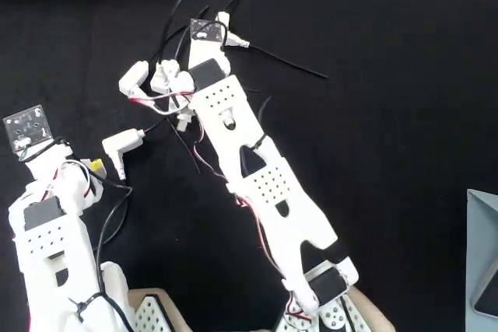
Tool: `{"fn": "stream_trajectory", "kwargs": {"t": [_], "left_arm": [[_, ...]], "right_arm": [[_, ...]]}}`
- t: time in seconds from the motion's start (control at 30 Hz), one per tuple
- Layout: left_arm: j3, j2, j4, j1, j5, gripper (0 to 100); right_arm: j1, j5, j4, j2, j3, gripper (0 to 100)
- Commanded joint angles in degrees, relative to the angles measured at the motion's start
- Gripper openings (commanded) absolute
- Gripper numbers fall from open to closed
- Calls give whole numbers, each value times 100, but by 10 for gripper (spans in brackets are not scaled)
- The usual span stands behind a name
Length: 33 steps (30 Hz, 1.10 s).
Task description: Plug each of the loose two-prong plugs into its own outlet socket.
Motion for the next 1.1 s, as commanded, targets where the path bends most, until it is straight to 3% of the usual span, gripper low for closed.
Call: {"fn": "stream_trajectory", "kwargs": {"t": [0.0,0.33,0.6,1.07], "left_arm": [[-22,-97,-88,-22,9,252],[-13,-97,-88,-22,9,252],[-13,-97,-114,-22,9,252],[-13,-97,-114,-13,9,252]], "right_arm": [[97,360,211,-198,-242,12],[211,1662,360,-330,-444,12],[229,2119,360,-1112,-198,12],[334,2391,334,-5947,5666,13]]}}
